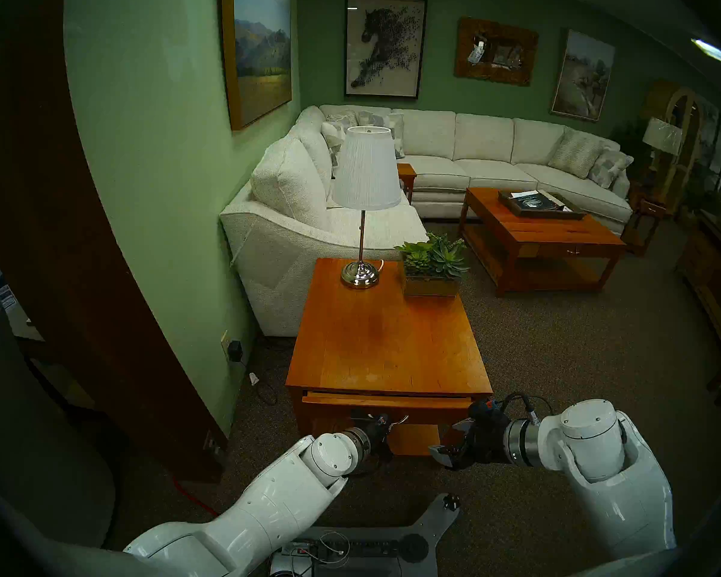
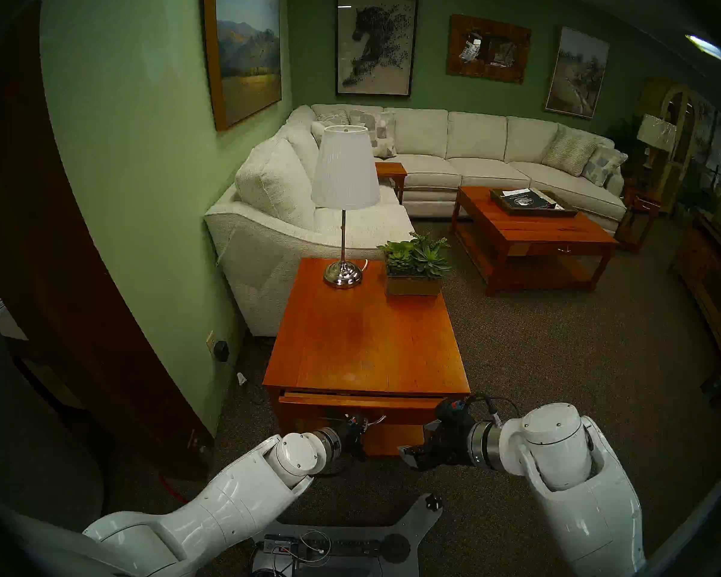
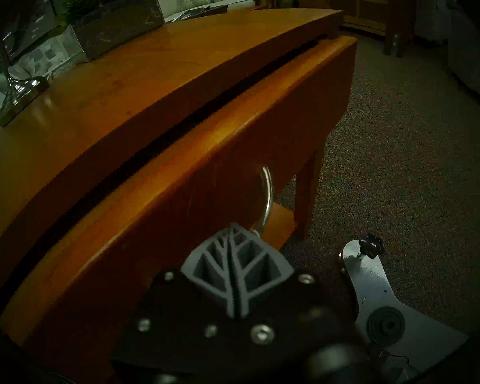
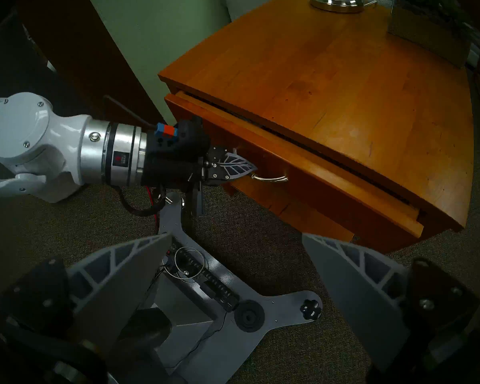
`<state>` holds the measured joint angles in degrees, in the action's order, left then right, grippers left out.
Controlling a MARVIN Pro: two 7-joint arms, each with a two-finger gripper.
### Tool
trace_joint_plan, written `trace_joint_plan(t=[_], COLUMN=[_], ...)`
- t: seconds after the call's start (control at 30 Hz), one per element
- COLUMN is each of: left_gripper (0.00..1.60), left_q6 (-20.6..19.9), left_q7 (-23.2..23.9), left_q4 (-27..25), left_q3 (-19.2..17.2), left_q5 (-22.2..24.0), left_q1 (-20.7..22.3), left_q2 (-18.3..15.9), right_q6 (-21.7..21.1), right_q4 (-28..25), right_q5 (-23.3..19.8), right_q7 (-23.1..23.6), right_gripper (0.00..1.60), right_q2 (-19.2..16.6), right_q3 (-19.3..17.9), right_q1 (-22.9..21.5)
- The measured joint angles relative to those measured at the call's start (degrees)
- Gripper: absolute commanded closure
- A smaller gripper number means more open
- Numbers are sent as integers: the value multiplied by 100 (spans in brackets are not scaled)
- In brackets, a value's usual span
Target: Open the drawer, take out the contents and close the drawer
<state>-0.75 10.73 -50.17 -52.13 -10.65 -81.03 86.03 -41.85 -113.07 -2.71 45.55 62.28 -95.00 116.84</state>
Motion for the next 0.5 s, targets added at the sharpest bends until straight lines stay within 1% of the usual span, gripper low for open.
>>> trace_joint_plan(t=[0.5], left_gripper=[160], left_q6=[271], left_q7=[170], left_q4=[-230], left_q3=[375], left_q5=[378], left_q1=[-100], left_q2=[-398], right_q6=[3], right_q4=[30], right_q5=[-8], right_q7=[-5], right_gripper=[0], right_q2=[-2], right_q3=[8], right_q1=[0])
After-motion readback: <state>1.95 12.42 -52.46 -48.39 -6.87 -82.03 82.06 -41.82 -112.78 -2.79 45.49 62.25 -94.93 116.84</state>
